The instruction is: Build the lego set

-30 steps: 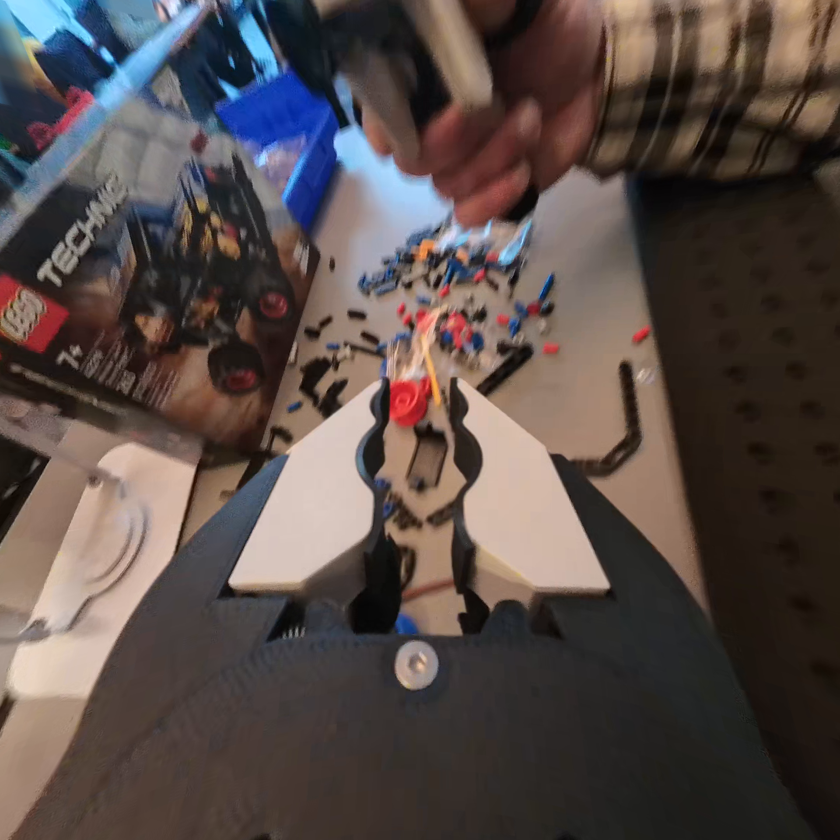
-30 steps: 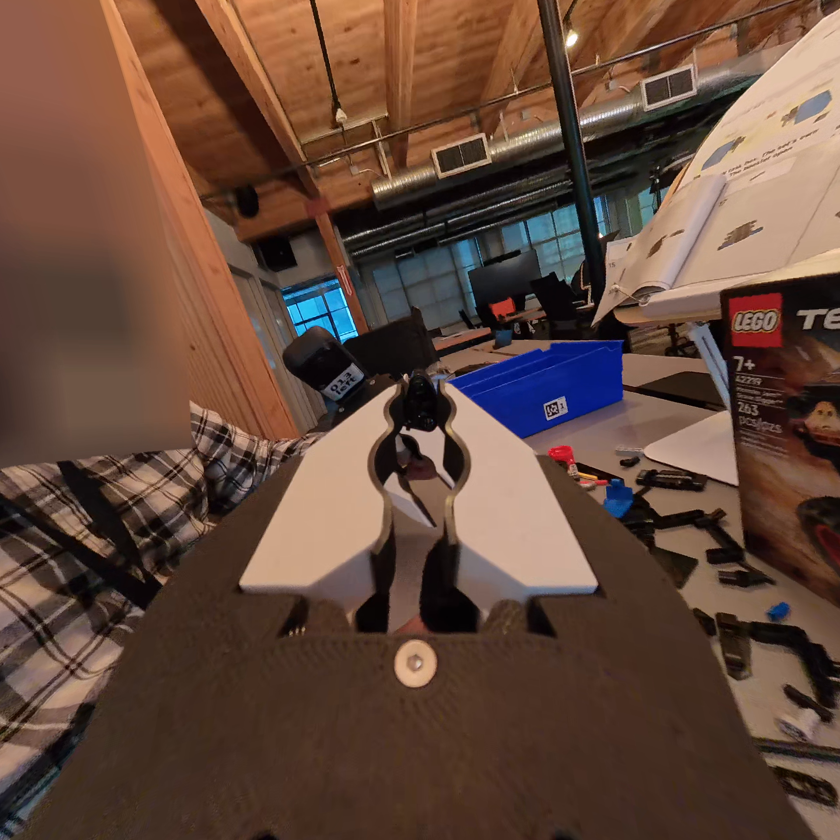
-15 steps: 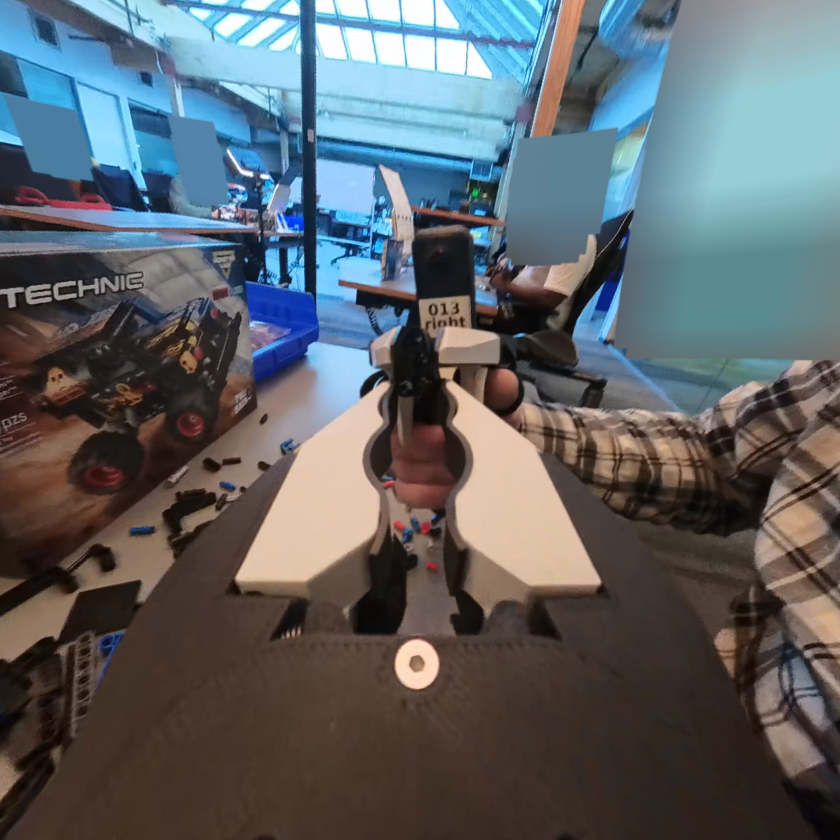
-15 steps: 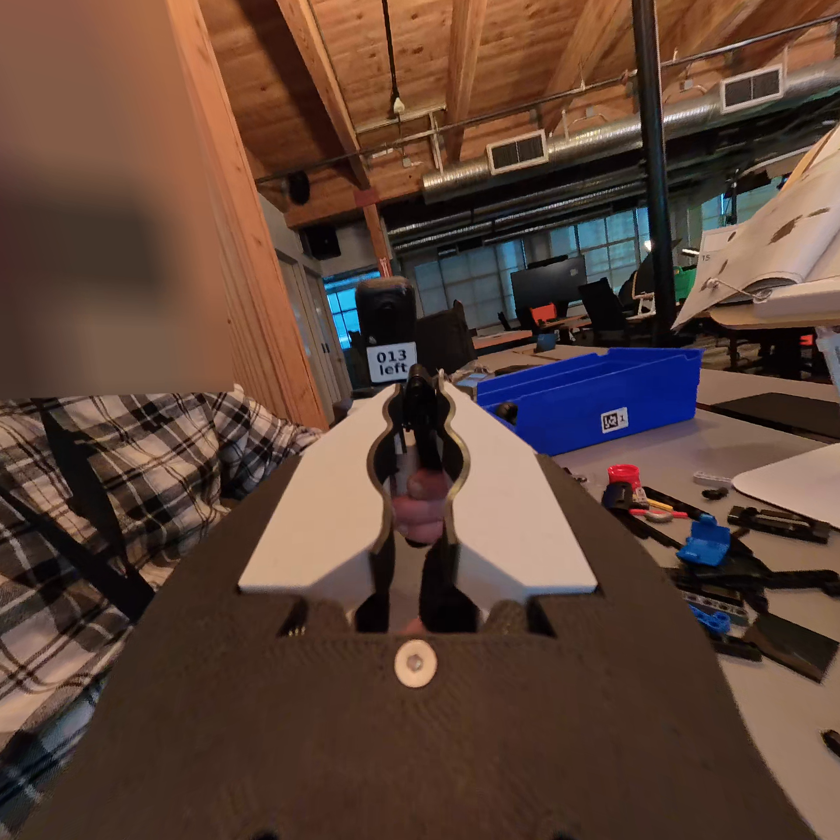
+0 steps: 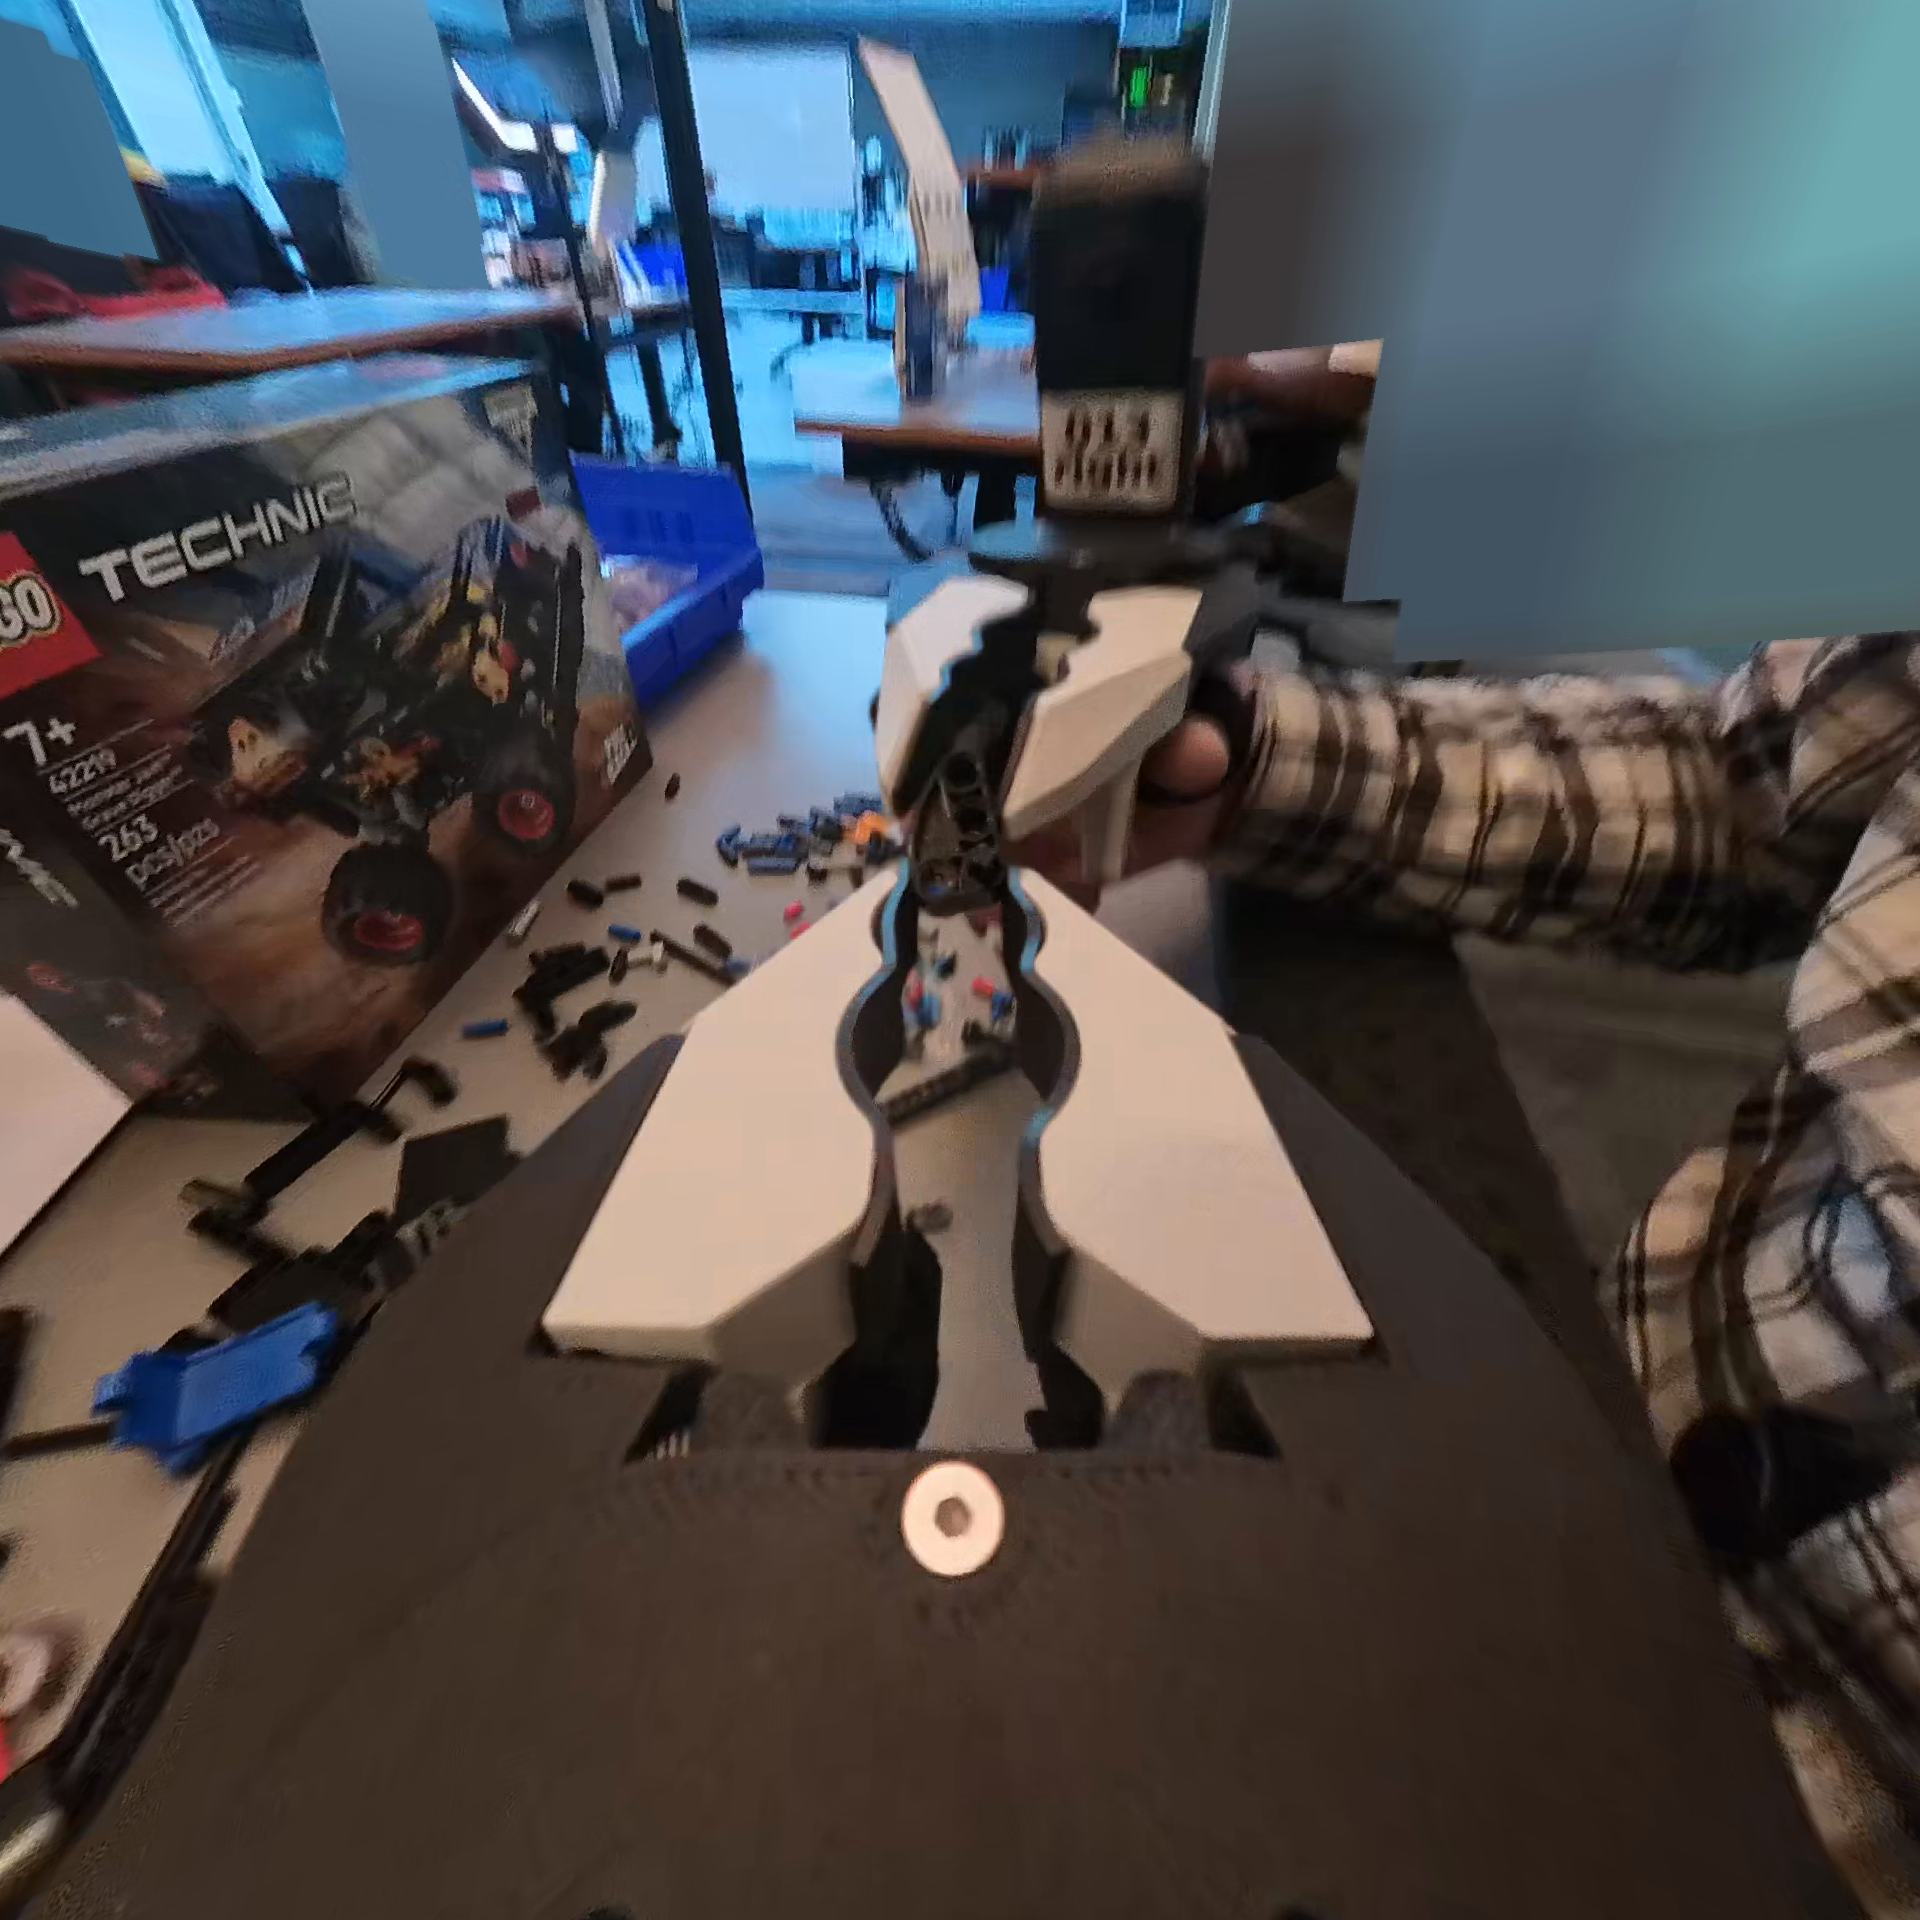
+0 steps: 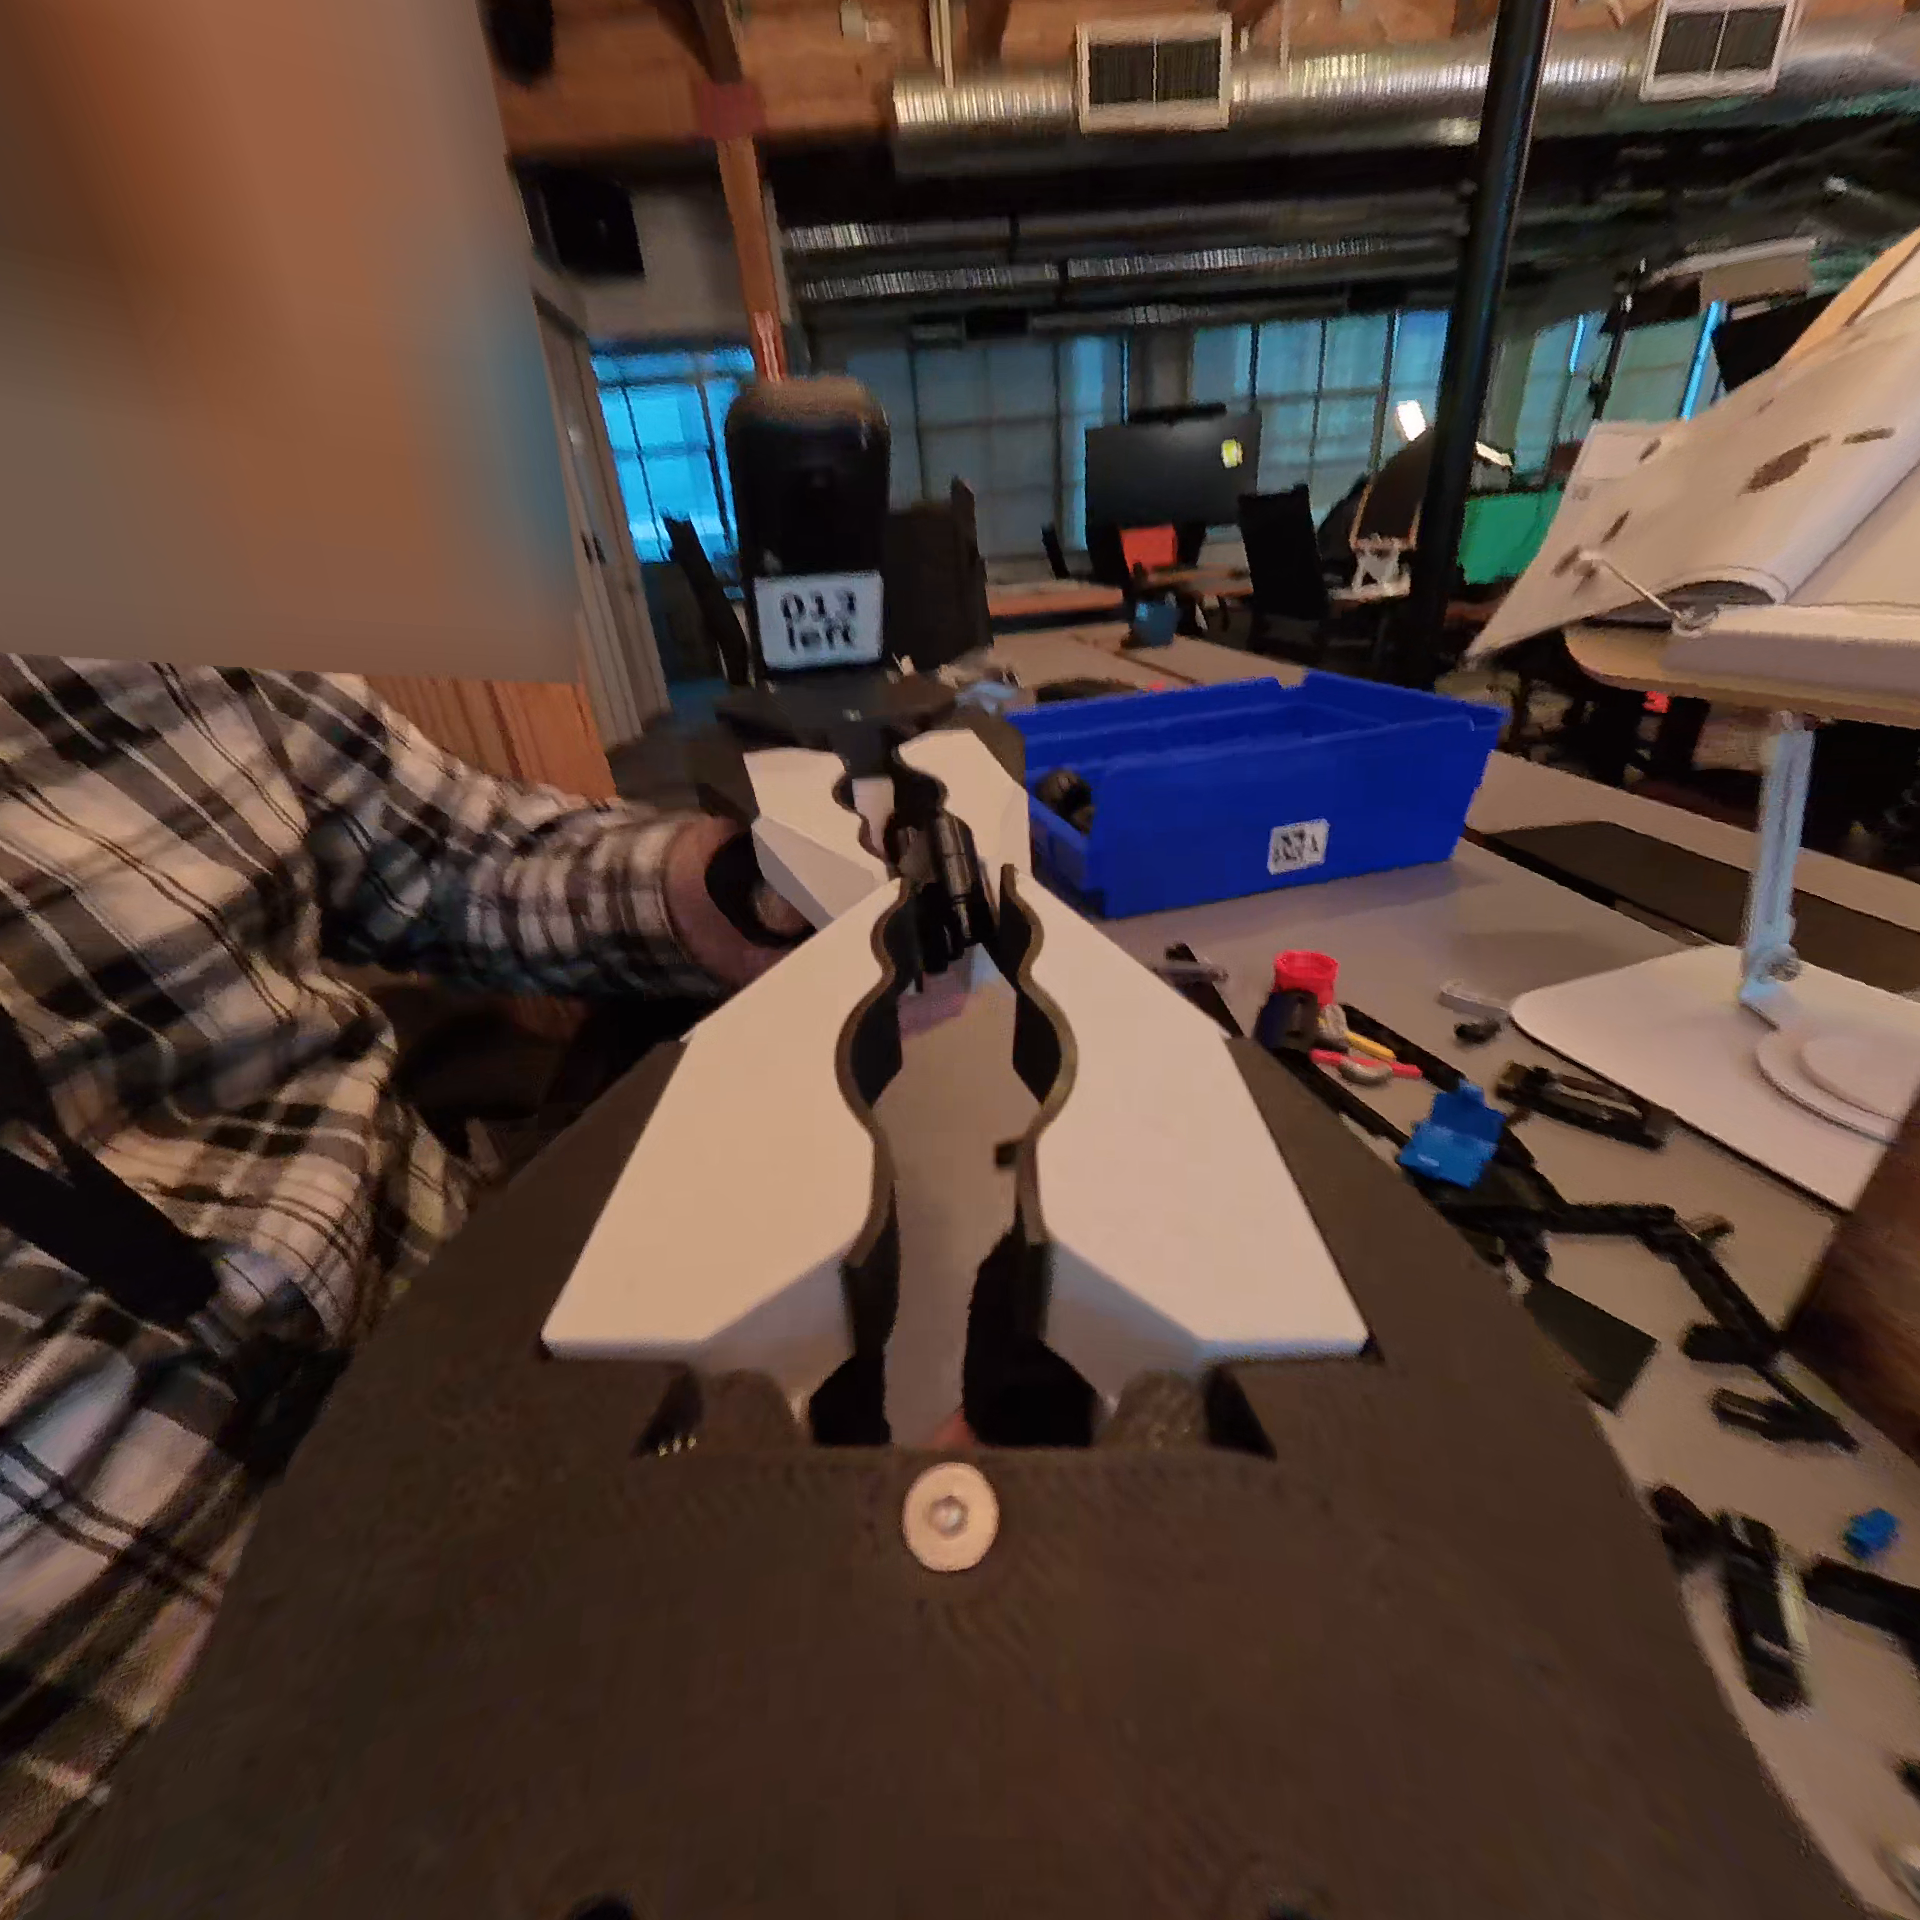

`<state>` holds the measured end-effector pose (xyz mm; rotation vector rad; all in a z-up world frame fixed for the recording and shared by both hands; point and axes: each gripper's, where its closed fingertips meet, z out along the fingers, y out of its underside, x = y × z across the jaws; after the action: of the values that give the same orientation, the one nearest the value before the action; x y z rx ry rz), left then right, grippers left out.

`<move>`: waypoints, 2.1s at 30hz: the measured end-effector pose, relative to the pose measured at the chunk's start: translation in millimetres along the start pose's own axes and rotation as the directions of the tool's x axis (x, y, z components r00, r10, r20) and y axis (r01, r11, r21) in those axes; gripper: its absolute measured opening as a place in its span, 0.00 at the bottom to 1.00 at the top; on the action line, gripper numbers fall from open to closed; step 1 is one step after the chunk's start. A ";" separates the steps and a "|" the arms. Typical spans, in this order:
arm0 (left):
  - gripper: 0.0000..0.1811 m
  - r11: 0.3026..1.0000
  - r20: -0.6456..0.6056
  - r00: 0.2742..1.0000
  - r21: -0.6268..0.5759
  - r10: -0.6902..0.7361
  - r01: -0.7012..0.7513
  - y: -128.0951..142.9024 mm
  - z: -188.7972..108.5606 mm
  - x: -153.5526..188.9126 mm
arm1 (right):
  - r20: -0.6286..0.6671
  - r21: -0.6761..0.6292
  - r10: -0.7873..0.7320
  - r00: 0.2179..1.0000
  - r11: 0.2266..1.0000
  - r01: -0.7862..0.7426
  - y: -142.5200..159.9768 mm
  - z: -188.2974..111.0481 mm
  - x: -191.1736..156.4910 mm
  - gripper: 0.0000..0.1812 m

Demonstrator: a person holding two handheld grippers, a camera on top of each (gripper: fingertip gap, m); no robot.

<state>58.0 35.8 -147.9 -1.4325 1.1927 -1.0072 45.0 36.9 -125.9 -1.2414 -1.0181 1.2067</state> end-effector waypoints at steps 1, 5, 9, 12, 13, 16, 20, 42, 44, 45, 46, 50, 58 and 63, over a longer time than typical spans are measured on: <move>0.07 0.998 0.000 1.000 -0.054 0.019 -0.019 8.0 -2.2 -0.2 | -0.017 -0.044 -0.025 1.000 0.999 0.025 4.5 -0.2 1.3 0.08; 0.08 0.936 -0.041 0.996 -0.341 0.080 -0.089 60.5 -11.6 1.4 | -0.097 -0.218 -0.138 0.986 0.969 0.114 21.0 -7.5 8.8 0.07; 0.08 0.844 -0.085 0.991 -0.520 0.099 -0.129 114.4 -19.1 5.0 | -0.143 -0.302 -0.171 0.975 0.946 0.121 35.0 -23.0 15.2 0.06; 0.08 0.794 -0.130 0.991 -0.598 0.042 -0.112 141.3 -23.5 12.9 | -0.156 -0.318 -0.171 0.973 0.941 0.114 39.9 -32.3 14.0 0.06; 0.08 0.779 -0.133 0.990 -0.615 0.047 -0.120 146.9 -24.5 12.2 | -0.162 -0.331 -0.178 0.971 0.936 0.116 41.7 -35.6 13.6 0.06; 0.08 0.762 -0.133 0.989 -0.634 0.060 -0.132 155.0 -24.5 8.9 | -0.183 -0.372 -0.201 0.962 0.920 0.122 47.4 -46.8 14.1 0.07; 0.08 0.772 -0.134 0.989 -0.621 0.067 -0.136 154.5 -22.8 6.9 | -0.227 -0.418 -0.212 0.951 0.903 0.101 50.4 -64.7 17.6 0.08; 0.14 0.816 -0.104 0.989 -0.559 0.107 -0.147 152.5 -18.9 0.5 | -0.271 -0.791 -0.230 0.935 0.606 -0.080 122.9 -166.6 11.5 0.05; 0.15 0.817 -0.103 0.989 -0.558 0.109 -0.148 152.4 -19.3 0.2 | -0.272 -0.804 -0.229 0.935 0.588 -0.089 130.5 -165.7 13.3 0.05; 0.15 0.817 -0.104 0.989 -0.557 0.109 -0.149 152.4 -19.5 0.4 | -0.285 -0.809 -0.237 0.929 0.579 -0.100 133.1 -167.2 17.0 0.05; 0.15 0.817 -0.104 0.989 -0.557 0.109 -0.149 152.4 -19.6 0.4 | -0.302 -0.816 -0.252 0.919 0.567 -0.113 135.5 -170.4 22.1 0.04; 0.16 0.818 -0.106 0.989 -0.555 0.107 -0.148 152.4 -19.8 0.3 | -0.315 -0.847 -0.293 0.903 0.516 -0.128 146.6 -181.6 32.4 0.04; 0.19 0.818 -0.103 0.988 -0.555 0.112 -0.151 152.2 -20.1 -0.2 | -0.295 -0.844 -0.266 0.918 0.524 -0.119 152.3 -176.0 34.0 0.01; 0.24 0.847 -0.088 0.991 -0.515 0.105 -0.135 140.3 -23.5 -2.3 | -0.295 -0.800 -0.272 0.916 0.595 -0.081 132.2 -162.2 31.7 0.01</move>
<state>10.5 28.5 -281.8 -1.7214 1.6643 -0.6612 196.1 40.2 -274.1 -1.9993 -1.3533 0.3062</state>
